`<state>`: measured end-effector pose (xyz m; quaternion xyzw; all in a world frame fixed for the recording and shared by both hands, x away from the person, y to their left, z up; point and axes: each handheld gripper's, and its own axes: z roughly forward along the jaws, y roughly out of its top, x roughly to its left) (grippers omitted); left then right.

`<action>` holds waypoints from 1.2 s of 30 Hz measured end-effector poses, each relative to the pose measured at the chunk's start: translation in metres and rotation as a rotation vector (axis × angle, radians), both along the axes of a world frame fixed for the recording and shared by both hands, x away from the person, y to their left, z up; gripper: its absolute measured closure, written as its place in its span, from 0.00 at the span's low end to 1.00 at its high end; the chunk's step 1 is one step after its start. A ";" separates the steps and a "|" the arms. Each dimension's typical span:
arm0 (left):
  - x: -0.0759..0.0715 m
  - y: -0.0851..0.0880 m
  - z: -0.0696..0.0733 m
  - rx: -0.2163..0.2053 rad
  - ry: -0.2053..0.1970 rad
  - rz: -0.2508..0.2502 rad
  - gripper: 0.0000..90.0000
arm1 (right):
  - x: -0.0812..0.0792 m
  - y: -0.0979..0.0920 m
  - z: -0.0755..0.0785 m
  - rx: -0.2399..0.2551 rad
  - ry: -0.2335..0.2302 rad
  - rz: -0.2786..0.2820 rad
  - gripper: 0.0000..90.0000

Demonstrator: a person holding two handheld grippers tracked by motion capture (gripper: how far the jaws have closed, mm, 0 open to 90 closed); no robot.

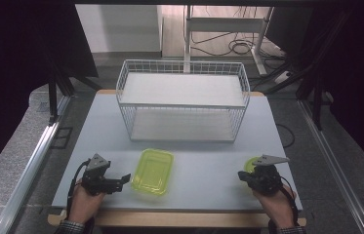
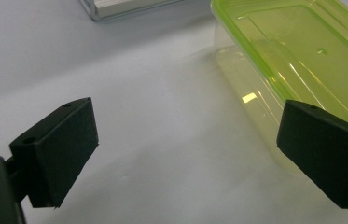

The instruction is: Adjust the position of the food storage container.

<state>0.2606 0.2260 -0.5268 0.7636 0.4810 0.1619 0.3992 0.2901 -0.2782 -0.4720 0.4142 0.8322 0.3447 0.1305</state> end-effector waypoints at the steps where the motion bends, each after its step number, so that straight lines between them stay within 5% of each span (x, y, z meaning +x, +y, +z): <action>1: 0.000 -0.001 0.000 0.007 0.001 -0.001 0.06 | 0.001 -0.002 0.000 0.004 0.002 -0.010 0.98; 6: 0.000 -0.004 0.000 0.045 0.003 -0.002 0.07 | 0.012 -0.015 -0.001 0.017 -0.018 -0.032 0.98; 18: -0.002 0.003 0.004 0.033 -0.014 0.017 0.11 | 0.013 -0.016 0.000 0.018 -0.039 -0.041 0.98; 24: -0.006 -0.004 0.005 0.064 0.048 -0.092 0.48 | 0.007 -0.008 -0.002 0.015 -0.045 -0.014 0.97; 25: -0.006 -0.007 0.005 0.076 0.071 -0.113 0.61 | 0.005 -0.005 -0.002 0.015 -0.046 -0.007 0.96; 29: -0.006 -0.009 0.006 0.064 0.102 -0.146 0.86 | 0.003 0.000 -0.003 0.012 -0.045 0.006 0.96; 36: -0.006 -0.017 0.002 0.077 0.159 -0.240 1.00 | -0.002 0.011 -0.004 0.016 -0.042 0.040 0.95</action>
